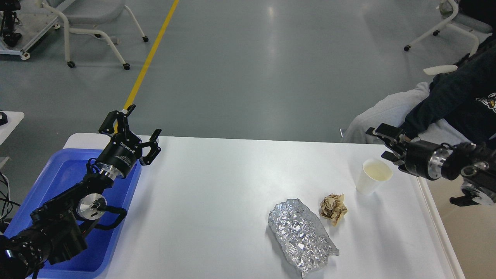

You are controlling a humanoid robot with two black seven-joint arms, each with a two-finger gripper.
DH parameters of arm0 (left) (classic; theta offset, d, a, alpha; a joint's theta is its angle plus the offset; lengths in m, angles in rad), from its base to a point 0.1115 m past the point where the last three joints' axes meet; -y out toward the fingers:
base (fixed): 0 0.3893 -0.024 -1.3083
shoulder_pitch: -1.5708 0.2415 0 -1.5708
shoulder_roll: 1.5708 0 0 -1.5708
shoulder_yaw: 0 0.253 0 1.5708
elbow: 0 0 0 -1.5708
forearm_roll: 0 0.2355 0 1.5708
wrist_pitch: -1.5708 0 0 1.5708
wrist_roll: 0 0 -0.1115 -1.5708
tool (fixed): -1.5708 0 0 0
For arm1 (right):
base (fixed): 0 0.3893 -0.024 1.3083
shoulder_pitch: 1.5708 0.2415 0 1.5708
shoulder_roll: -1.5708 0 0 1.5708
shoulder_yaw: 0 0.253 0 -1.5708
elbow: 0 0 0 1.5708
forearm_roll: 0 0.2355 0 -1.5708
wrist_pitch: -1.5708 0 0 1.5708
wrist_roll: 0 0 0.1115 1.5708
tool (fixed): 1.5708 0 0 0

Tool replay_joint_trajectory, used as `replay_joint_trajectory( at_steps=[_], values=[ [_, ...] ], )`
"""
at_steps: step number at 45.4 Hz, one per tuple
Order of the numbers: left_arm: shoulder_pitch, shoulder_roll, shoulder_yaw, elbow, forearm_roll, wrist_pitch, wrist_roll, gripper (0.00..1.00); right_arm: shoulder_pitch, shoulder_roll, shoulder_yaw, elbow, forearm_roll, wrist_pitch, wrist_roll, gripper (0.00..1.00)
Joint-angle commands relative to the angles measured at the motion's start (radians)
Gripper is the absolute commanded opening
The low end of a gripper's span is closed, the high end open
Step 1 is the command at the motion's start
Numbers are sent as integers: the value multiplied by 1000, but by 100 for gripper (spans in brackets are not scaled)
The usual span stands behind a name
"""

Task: Tidy desktop
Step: 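Grasp the white paper cup with the right gripper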

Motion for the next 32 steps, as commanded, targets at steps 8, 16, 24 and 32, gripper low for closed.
replay_joint_trajectory(
  at_steps=[8,16,24,32],
  values=[
    [0,0,0,0,0,0,0,100,69,-2,-188,-108,-160,-21,10,100],
    [0,0,0,0,0,0,0,100,70,38,-231,-158,-194,-35,13,100],
    [0,1,0,0,0,0,0,100,95,78,-292,-195,-205,-35,14,100],
    [0,0,0,0,0,0,0,100,112,134,-358,-261,-206,-37,21,100]
  ],
)
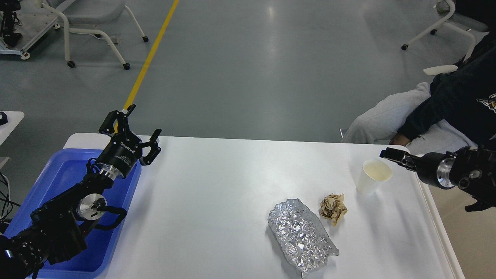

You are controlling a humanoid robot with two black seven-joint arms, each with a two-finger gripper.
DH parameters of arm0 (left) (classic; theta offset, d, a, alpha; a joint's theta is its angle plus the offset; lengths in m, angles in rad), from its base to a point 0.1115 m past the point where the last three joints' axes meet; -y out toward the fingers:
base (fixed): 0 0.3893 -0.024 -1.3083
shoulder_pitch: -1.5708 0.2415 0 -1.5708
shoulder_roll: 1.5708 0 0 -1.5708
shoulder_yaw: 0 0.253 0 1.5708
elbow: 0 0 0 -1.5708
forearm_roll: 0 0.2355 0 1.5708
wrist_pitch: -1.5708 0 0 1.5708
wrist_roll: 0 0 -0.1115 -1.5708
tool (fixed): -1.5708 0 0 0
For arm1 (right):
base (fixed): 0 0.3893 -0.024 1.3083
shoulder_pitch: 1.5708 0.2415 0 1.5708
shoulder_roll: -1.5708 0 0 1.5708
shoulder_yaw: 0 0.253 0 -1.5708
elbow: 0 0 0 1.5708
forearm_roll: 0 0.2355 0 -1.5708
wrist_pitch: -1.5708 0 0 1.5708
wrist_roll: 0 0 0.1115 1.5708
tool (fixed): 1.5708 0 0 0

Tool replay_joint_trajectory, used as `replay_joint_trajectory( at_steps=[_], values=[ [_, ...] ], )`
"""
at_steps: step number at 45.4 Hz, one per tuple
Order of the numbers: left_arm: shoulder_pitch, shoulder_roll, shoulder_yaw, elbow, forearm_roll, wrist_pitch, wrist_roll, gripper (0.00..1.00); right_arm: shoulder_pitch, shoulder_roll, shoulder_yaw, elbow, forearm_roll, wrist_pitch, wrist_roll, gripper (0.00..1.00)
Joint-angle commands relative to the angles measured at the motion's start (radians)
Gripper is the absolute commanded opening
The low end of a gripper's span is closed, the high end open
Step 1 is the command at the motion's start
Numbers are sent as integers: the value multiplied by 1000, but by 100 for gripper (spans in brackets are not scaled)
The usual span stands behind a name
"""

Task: Tidy desktop
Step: 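Grasp the white paper cup with the right gripper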

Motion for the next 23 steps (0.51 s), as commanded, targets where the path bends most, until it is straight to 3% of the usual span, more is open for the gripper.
replay_joint_trajectory(
  at_steps=[1,23],
  values=[
    [0,1,0,0,0,0,0,100,23,68,-91,-87,-15,-4,10,100],
    [0,-1,0,0,0,0,0,100,8,154,-171,-207,-13,-4,55,100]
  ],
)
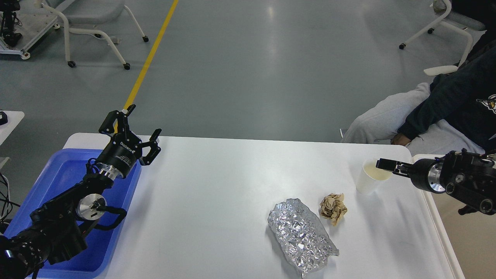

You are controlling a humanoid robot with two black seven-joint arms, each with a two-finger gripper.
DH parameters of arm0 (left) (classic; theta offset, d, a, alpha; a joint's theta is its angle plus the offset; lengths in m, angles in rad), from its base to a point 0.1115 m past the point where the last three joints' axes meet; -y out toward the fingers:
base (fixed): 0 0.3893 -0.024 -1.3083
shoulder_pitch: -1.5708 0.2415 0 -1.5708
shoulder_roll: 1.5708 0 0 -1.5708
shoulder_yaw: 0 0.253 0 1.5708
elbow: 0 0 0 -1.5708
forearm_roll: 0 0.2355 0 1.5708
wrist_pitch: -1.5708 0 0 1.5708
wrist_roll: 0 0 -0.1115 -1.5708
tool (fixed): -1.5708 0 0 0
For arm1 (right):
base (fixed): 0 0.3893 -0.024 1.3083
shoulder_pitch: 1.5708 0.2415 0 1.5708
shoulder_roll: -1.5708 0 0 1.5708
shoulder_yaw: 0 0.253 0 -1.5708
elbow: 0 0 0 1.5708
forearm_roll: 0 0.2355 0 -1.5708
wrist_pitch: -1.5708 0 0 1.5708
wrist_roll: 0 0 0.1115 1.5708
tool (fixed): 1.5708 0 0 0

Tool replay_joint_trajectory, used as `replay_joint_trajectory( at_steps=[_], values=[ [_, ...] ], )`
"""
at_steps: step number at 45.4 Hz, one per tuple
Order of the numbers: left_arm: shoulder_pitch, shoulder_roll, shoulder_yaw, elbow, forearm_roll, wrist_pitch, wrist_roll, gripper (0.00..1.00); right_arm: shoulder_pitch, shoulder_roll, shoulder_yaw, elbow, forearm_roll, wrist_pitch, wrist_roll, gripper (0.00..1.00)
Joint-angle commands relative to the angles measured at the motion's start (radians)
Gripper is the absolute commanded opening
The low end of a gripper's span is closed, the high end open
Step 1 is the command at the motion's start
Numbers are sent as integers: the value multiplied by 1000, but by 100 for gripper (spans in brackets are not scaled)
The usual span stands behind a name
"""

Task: Tidy desktop
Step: 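Grasp the white paper cup with the right gripper, then lift the cup with the right gripper and carry it toward the white bin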

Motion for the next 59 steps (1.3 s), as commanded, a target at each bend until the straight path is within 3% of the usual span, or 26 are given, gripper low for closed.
replay_joint_trajectory(
  at_steps=[1,28,33,39,46,49,52,54,59],
  values=[
    [0,1,0,0,0,0,0,100,-9,52,-26,-69,2,0,26,100],
    [0,1,0,0,0,0,0,100,-56,139,-34,-215,3,0,75,100],
    [0,-1,0,0,0,0,0,100,-65,156,-67,-260,3,0,105,95],
    [0,-1,0,0,0,0,0,100,-72,170,-78,-298,6,0,133,84],
    [0,-1,0,0,0,0,0,100,-72,169,-89,-301,6,-2,135,43],
    [0,1,0,0,0,0,0,100,-70,169,-90,-303,8,-5,135,38],
    [0,1,0,0,0,0,0,100,-70,169,-84,-301,16,-8,135,25],
    [0,-1,0,0,0,0,0,100,-69,169,-81,-301,16,-8,133,23],
    [0,-1,0,0,0,0,0,100,-67,169,-71,-301,19,-8,135,0]
  ],
)
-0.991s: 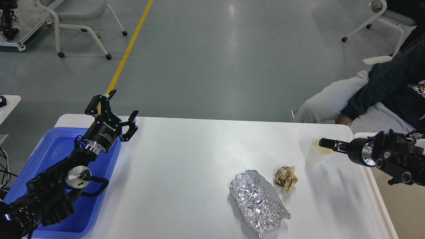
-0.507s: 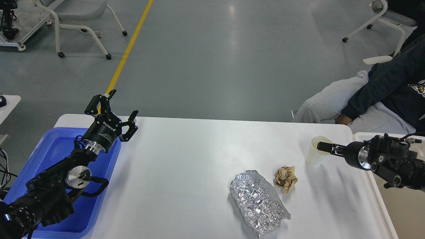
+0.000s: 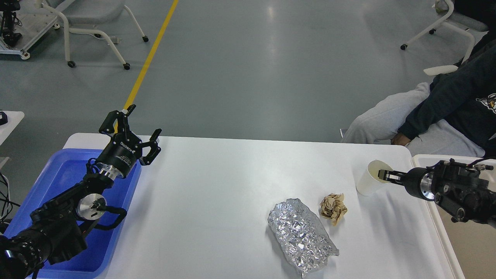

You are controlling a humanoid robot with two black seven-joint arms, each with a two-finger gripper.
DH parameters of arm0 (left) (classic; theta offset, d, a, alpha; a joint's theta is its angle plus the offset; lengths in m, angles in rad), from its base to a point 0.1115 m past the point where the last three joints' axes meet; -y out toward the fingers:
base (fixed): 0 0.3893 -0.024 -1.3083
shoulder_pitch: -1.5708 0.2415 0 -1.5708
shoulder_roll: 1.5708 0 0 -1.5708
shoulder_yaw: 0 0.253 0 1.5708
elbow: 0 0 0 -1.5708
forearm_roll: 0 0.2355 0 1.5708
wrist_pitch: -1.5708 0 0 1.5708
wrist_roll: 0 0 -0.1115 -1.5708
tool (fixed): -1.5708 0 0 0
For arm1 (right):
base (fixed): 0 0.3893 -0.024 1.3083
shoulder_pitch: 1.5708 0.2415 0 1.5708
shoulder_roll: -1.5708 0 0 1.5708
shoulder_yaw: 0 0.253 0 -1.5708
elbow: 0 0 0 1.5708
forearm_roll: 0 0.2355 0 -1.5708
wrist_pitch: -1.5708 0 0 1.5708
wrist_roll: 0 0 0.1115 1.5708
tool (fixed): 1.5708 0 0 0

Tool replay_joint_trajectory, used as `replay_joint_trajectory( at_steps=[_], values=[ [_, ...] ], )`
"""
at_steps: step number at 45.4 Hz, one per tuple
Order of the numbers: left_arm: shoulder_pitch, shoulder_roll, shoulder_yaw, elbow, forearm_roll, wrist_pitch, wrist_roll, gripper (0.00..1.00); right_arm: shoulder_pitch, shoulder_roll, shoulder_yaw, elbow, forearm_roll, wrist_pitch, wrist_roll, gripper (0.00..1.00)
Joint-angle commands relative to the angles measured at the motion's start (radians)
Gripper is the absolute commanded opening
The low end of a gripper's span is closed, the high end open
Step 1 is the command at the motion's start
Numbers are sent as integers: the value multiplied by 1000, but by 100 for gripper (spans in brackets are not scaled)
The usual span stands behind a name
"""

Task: Tidy desktop
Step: 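Lift the cup with the right gripper and carry it toward the white bin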

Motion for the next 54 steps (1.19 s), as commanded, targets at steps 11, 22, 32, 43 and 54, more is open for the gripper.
replay_joint_trajectory(
  at_steps=[11,22,32,43,54],
  values=[
    [0,-1,0,0,0,0,0,100,18,0,10,4,24,6,62,0],
    [0,-1,0,0,0,0,0,100,66,-95,12,89,115,78,162,0],
    [0,1,0,0,0,0,0,100,199,-270,13,297,142,111,162,0],
    [0,1,0,0,0,0,0,100,340,-397,12,396,141,190,160,0],
    [0,1,0,0,0,0,0,100,374,-432,15,358,142,203,160,0]
  ],
)
